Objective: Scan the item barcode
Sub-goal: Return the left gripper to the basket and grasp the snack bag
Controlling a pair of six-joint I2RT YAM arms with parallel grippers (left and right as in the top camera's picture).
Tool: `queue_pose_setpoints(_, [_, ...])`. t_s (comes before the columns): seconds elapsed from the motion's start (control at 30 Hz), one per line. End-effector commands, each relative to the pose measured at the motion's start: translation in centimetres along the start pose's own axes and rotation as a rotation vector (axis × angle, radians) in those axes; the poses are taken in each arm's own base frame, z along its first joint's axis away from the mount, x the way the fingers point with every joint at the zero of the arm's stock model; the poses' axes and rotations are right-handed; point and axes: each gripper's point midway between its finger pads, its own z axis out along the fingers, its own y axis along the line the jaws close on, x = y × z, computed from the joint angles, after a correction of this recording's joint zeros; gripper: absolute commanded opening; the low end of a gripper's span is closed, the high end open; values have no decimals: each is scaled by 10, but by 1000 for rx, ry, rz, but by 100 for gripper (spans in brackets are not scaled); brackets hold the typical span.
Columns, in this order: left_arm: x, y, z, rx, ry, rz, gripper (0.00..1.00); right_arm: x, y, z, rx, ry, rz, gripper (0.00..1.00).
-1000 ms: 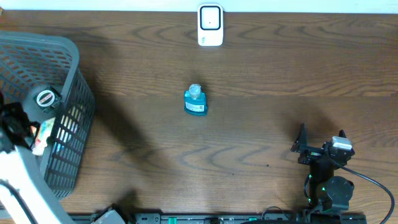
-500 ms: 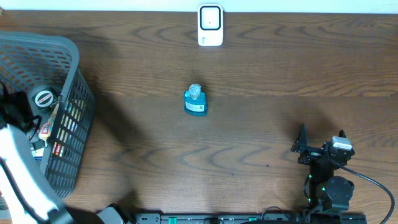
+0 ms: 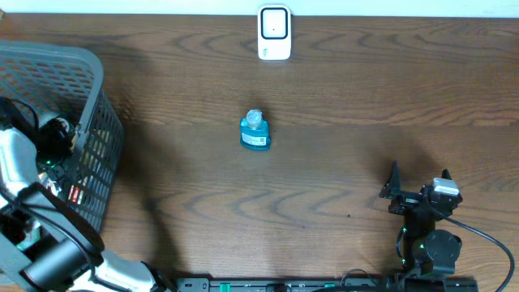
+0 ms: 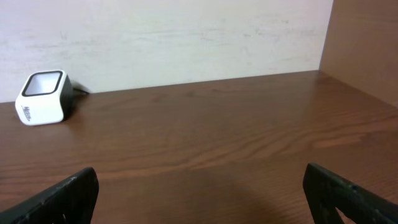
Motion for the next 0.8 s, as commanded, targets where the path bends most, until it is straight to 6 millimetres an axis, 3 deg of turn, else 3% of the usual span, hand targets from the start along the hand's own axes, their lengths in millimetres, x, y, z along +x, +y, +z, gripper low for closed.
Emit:
queue_pose_setpoints(0.0, [1, 4, 16, -50, 18, -10, 98, 0, -2, 0, 11, -1, -12, 99])
queue_pose_setpoints(0.1, [-5, 10, 28, -88, -3, -4, 97, 0, -2, 0, 11, -1, -12, 99])
queue_pose_setpoints(0.2, [-13, 13, 34, -111, -40, 32, 45, 0, -2, 0, 11, -1, -12, 99])
queue_pose_setpoints(0.3, [-22, 14, 34, -121, -85, 93, 8, 0, -2, 0, 11, -1, -12, 99])
queue_pose_setpoints(0.57, [-22, 8, 22, -91, -93, 280, 7, 0, -2, 0, 11, -1, -12, 99])
queue_pose_setpoints(0.77, [-14, -14, -26, 68, -130, 331, 7, 0, -2, 0, 11, -1, -12, 99])
